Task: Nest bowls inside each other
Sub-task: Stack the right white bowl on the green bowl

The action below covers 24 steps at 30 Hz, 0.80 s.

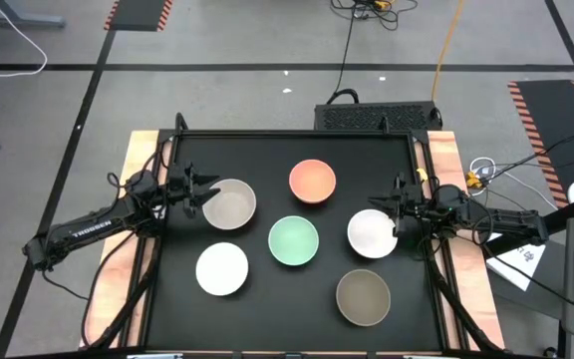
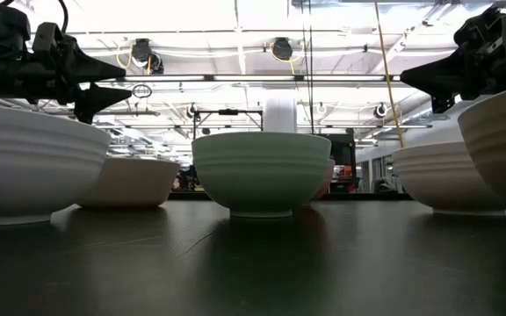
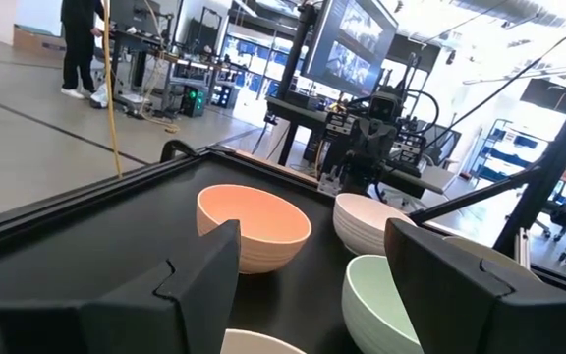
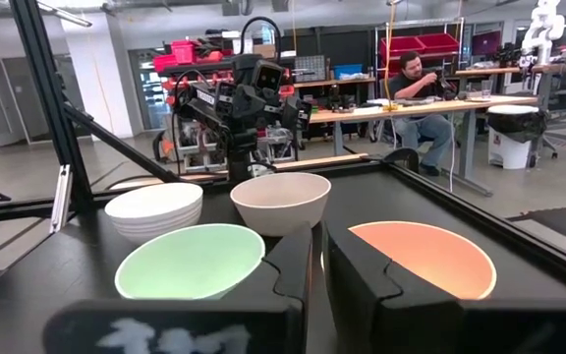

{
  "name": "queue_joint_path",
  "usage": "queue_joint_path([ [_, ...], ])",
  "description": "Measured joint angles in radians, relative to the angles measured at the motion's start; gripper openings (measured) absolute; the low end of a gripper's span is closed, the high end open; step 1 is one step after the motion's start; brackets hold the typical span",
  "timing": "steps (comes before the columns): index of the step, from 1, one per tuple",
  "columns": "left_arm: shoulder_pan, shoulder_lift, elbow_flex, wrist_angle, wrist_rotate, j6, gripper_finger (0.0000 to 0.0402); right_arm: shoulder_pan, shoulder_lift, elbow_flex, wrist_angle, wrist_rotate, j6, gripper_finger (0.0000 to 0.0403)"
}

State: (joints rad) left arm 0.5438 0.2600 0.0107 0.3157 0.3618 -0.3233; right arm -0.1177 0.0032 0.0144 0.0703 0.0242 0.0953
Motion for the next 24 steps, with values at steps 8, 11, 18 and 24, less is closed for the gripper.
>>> queue_joint_path([
  [8, 0.0, 0.0, 0.0, 0.0, 0.0, 0.0, 0.0253, 0.0, 0.0, 0.0, 0.0, 0.0, 0.022, 0.002],
  [11, 0.0, 0.0, 0.0, 0.0, -0.001, 0.0, 0.0253, 0.0, 0.0, 0.0, 0.0, 0.0, 0.034, 0.002],
  [18, 0.0, 0.002, 0.0, -0.001, 0.012, -0.016, 0.0253, 0.0, 0.0, 0.0, 0.004, 0.0, 0.036, 0.002],
  [24, -0.001, 0.002, 0.0, -0.001, -0.017, -0.026, 0.0253, 0.0, 0.0, 0.0, 0.027, 0.0, 0.05, 0.002],
])
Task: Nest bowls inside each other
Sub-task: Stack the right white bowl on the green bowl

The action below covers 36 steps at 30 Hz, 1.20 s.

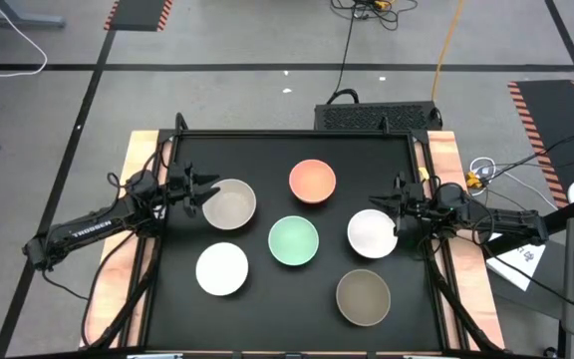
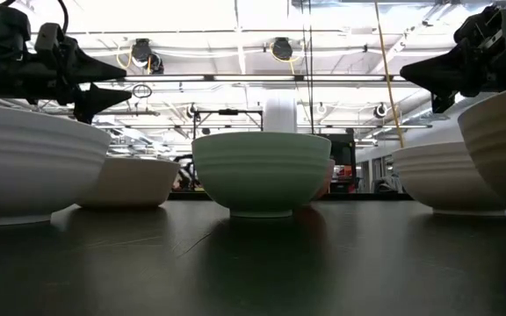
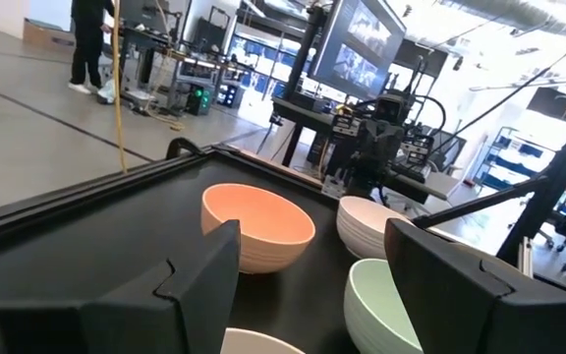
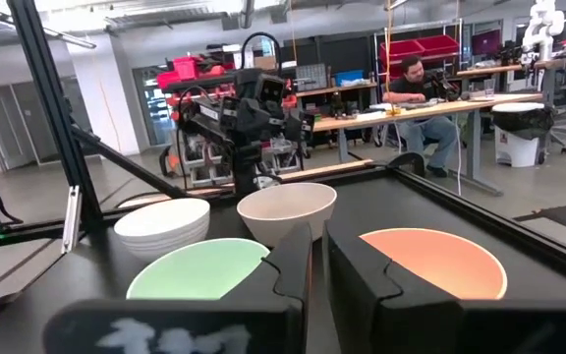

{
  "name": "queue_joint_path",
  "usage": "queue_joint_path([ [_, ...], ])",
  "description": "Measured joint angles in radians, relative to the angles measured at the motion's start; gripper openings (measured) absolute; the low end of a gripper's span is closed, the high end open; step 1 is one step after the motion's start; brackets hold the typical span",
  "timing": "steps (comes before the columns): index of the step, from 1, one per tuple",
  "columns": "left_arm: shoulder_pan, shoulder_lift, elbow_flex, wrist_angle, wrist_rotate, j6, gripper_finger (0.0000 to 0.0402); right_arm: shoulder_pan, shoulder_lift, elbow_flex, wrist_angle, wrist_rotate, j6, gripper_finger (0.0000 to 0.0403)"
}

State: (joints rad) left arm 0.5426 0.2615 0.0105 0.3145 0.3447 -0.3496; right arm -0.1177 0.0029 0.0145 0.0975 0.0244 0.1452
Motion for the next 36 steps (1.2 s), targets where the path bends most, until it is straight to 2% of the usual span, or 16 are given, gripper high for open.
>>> queue_joint_path([
  [6, 0.0, 0.0, 0.0, 0.049, 0.002, -0.001, 0.0253, 0.0, 0.0, 0.0, 0.007, 0.0, 0.0, 0.002],
  [13, -0.001, 0.0, 0.0, 0.17, 0.022, 0.027, 0.0253, 0.0, 0.0, 0.0, 0.132, 0.0, -0.029, 0.002],
  [17, 0.0, 0.001, 0.023, 0.211, 0.024, -0.002, 0.0253, 0.0, 0.0, 0.025, 0.137, 0.0, -0.059, 0.002],
  [21, 0.0, 0.0, 0.094, 0.198, 0.097, -0.005, 0.0253, 0.0, 0.0, 0.049, 0.129, 0.001, -0.062, 0.0036],
  [24, 0.0, 0.0, 0.152, 0.123, 0.144, 0.035, 0.0253, 0.0, 0.0, 0.072, 0.107, 0.008, -0.057, 0.0076],
  [28, 0.0, 0.001, 0.226, -0.031, 0.118, 0.124, 0.0265, -0.001, 0.012, 0.096, 0.038, 0.058, -0.026, 0.0158],
  [32, 0.0, 0.016, 0.271, -0.126, 0.079, 0.165, 0.0302, -0.001, 0.04, 0.113, 0.044, 0.083, 0.006, 0.0245],
  [36, 0.0, 0.063, 0.287, -0.176, 0.068, 0.173, 0.0349, -0.001, 0.07, 0.12, 0.033, 0.1, 0.001, 0.0305],
])
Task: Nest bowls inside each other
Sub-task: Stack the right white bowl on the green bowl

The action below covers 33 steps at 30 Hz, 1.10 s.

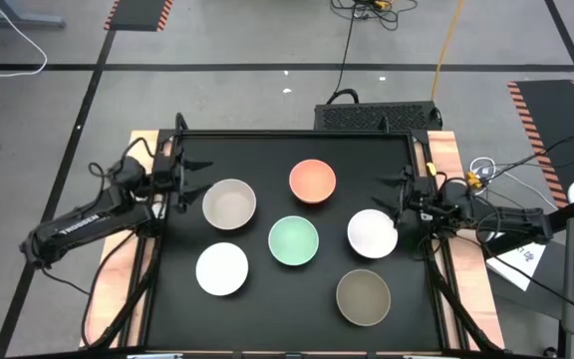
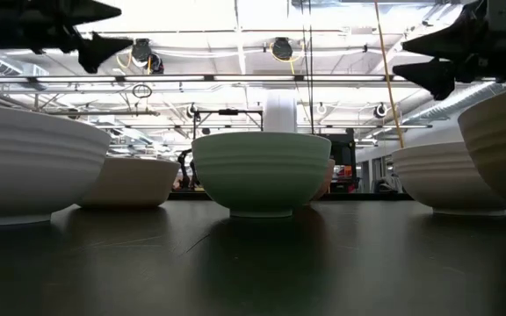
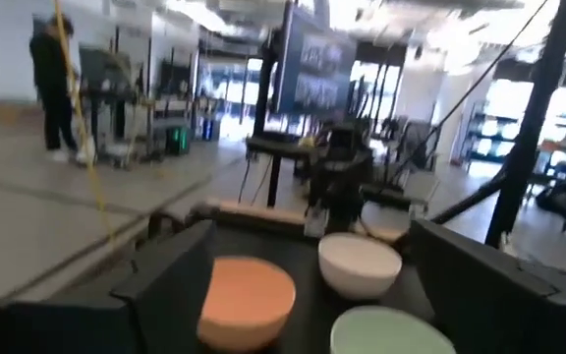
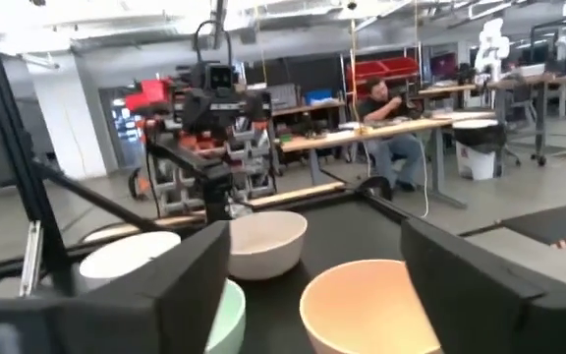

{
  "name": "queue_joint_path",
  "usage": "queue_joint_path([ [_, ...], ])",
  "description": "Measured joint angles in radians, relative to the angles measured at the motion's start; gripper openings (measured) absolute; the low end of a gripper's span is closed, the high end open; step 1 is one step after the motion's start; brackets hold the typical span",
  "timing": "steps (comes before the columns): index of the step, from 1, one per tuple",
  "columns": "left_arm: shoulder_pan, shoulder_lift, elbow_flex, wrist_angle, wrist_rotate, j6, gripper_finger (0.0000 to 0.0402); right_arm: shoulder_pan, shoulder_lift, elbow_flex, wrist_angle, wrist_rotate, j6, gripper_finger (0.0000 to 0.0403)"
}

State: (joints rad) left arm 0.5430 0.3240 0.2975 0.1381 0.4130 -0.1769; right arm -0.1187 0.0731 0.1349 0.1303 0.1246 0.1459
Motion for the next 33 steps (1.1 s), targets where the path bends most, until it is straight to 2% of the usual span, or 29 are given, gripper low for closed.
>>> queue_joint_path([
  [5, 0.0, 0.045, 0.007, 0.013, -0.034, 0.021, 0.0388, 0.0, 0.021, 0.001, 0.002, 0.012, -0.051, 0.0326],
  [11, 0.0, 0.047, 0.007, 0.074, -0.04, 0.014, 0.0392, 0.0, 0.022, 0.001, 0.016, 0.01, -0.163, 0.0323],
  [14, 0.0, 0.047, 0.007, 0.085, -0.023, 0.012, 0.0392, 0.0, 0.022, -0.014, 0.014, 0.006, -0.117, 0.0323],
  [17, 0.0, 0.047, 0.007, 0.108, 0.037, 0.018, 0.0392, 0.001, 0.022, -0.024, 0.016, 0.005, -0.095, 0.0323],
  [33, 0.0, 0.049, 0.007, 0.121, 0.032, 0.014, 0.0392, 0.001, 0.022, -0.005, 0.011, 0.007, -0.034, 0.0322],
])
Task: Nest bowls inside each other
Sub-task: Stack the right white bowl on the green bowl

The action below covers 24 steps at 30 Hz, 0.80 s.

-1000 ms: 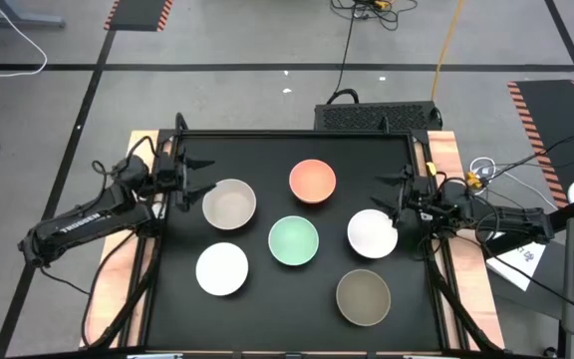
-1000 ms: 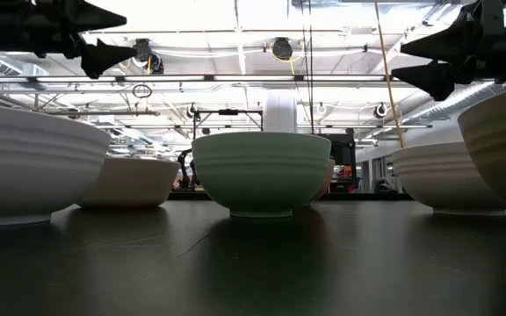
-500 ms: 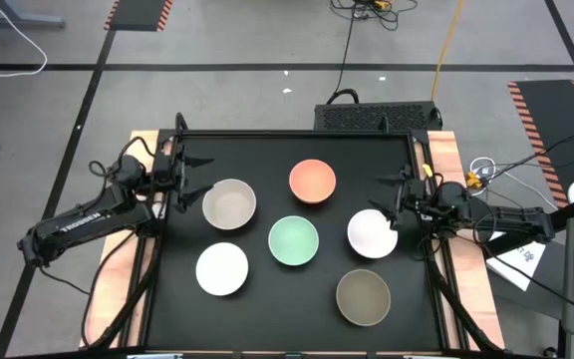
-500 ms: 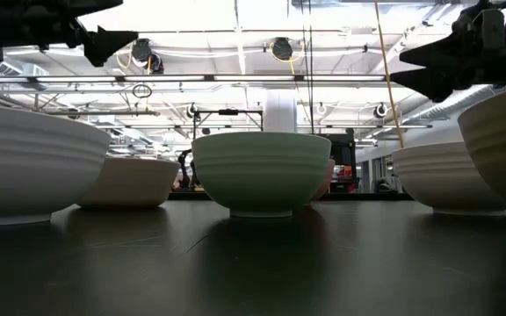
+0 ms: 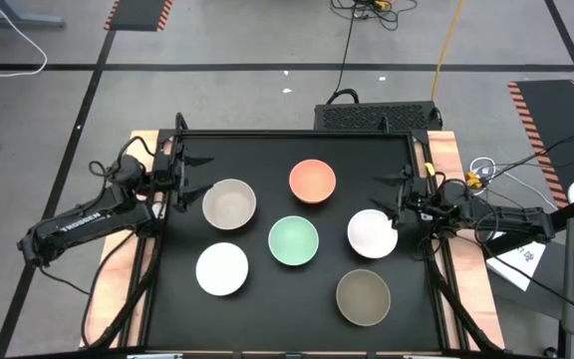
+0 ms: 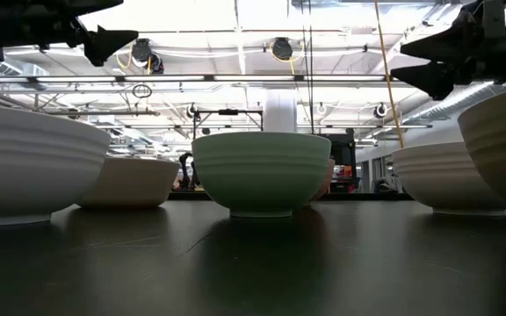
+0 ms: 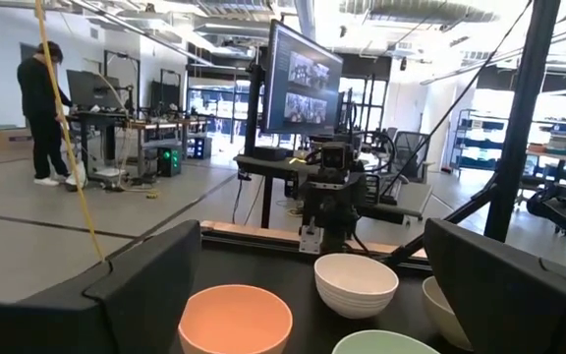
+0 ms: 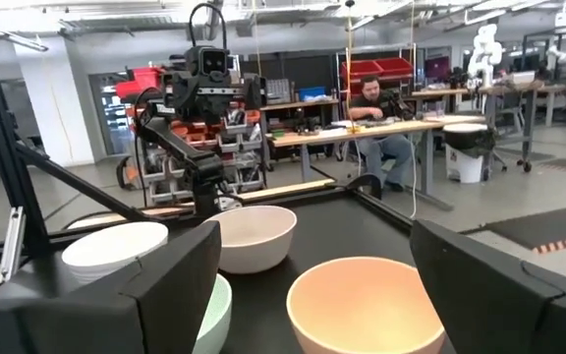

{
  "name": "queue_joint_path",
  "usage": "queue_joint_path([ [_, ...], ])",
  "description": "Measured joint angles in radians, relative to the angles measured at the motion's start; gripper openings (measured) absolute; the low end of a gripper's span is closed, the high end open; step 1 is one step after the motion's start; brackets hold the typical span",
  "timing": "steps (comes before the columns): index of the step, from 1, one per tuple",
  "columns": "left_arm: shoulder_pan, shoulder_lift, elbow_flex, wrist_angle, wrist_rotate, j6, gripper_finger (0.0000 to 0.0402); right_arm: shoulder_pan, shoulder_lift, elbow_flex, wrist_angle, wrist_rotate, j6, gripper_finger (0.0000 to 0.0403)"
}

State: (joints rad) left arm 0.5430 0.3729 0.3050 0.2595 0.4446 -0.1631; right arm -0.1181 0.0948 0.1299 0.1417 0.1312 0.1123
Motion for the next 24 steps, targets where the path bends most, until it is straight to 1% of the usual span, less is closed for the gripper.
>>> queue_joint_path([
  [6, 0.0, 0.0, 0.0, -0.007, 0.0, 0.0, 0.0392, -0.017, 0.025, 0.01, -0.063, 0.051, 0.069, 0.0322],
  [13, 0.0, 0.0, 0.0, -0.012, 0.0, 0.0, 0.0392, -0.09, 0.173, 0.156, -0.253, 0.053, 0.08, 0.0322],
  [16, 0.0, 0.0, 0.0, -0.029, 0.0, -0.001, 0.0392, -0.114, 0.235, 0.211, -0.307, 0.053, 0.077, 0.0322],
  [20, 0.0, 0.0, 0.0, -0.045, -0.001, -0.001, 0.0392, -0.145, 0.298, 0.232, -0.371, 0.053, 0.076, 0.0322],
  [24, 0.0, 0.0, 0.0, -0.056, -0.001, -0.002, 0.0392, -0.171, 0.314, 0.234, -0.402, 0.051, 0.072, 0.0322],
])
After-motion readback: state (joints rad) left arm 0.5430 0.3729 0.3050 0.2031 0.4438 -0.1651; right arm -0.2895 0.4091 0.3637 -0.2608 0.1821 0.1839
